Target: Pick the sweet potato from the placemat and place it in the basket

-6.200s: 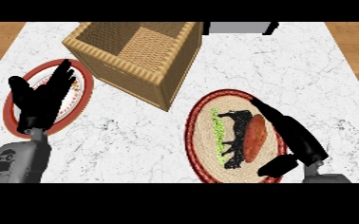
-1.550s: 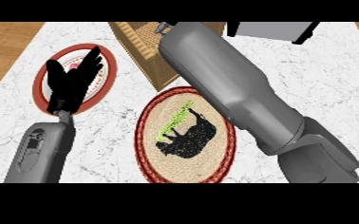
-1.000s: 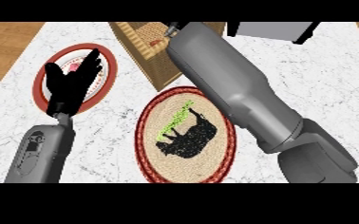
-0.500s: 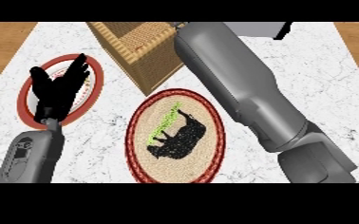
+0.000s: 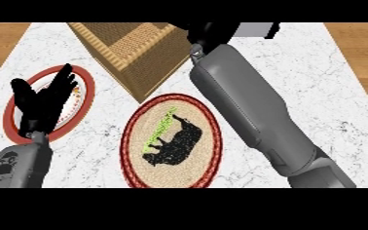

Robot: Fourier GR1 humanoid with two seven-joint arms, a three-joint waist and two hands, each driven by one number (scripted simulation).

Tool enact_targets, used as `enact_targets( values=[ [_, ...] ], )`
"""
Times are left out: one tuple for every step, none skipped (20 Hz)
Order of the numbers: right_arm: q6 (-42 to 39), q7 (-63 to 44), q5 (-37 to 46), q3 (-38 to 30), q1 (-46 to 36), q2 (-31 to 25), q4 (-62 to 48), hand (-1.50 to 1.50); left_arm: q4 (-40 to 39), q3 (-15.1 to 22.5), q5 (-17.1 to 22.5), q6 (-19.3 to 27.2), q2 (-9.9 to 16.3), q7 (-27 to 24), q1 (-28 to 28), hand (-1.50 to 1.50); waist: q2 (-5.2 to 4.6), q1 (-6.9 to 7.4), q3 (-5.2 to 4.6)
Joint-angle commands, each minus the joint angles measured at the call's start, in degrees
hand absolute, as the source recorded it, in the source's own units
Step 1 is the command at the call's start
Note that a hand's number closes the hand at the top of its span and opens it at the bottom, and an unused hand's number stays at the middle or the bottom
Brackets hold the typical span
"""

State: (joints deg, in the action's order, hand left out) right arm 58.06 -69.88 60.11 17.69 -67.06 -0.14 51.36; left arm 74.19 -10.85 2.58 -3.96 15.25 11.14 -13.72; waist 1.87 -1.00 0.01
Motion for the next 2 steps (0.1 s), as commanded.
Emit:
enact_targets(
  values=[
    [-0.6, -8.7, -1.3, 5.5, 8.8, 0.1, 10.6, -1.5, 0.9, -0.3, 0.9, -0.9, 0.0, 0.3, 2.0, 0.0, 0.58, -1.4, 0.05],
    [-2.0, -8.6, -1.0, 5.6, 10.7, 0.1, 14.2, -1.5, 0.8, -0.5, -0.1, 0.6, -0.1, -0.4, 1.9, 0.0, 0.38, -2.22, 0.05]
  ],
)
